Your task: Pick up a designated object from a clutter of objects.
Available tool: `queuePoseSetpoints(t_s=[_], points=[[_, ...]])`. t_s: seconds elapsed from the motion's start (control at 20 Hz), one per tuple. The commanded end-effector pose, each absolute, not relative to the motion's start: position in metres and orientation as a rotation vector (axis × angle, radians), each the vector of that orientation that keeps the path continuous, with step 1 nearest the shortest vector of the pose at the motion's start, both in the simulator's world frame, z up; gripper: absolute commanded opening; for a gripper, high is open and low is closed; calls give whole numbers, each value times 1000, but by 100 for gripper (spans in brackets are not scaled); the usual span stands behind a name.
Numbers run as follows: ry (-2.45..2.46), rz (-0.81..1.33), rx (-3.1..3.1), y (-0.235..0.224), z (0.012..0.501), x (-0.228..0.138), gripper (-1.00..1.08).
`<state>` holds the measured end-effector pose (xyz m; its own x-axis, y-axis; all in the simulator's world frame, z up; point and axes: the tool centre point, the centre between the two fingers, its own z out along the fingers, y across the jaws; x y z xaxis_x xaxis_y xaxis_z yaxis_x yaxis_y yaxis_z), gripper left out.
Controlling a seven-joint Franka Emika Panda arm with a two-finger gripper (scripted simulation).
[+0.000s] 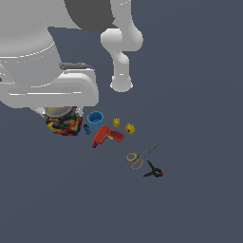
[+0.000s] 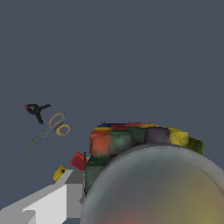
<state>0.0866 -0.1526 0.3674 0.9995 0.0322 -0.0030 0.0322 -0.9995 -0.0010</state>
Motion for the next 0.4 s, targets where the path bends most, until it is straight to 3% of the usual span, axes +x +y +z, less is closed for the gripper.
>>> queuePoseSetpoints(t_s=[0.0, 0.35], points=[[-53, 0, -3141, -160, 376, 88, -100], [-53, 0, -3141, -168, 383, 89, -100]])
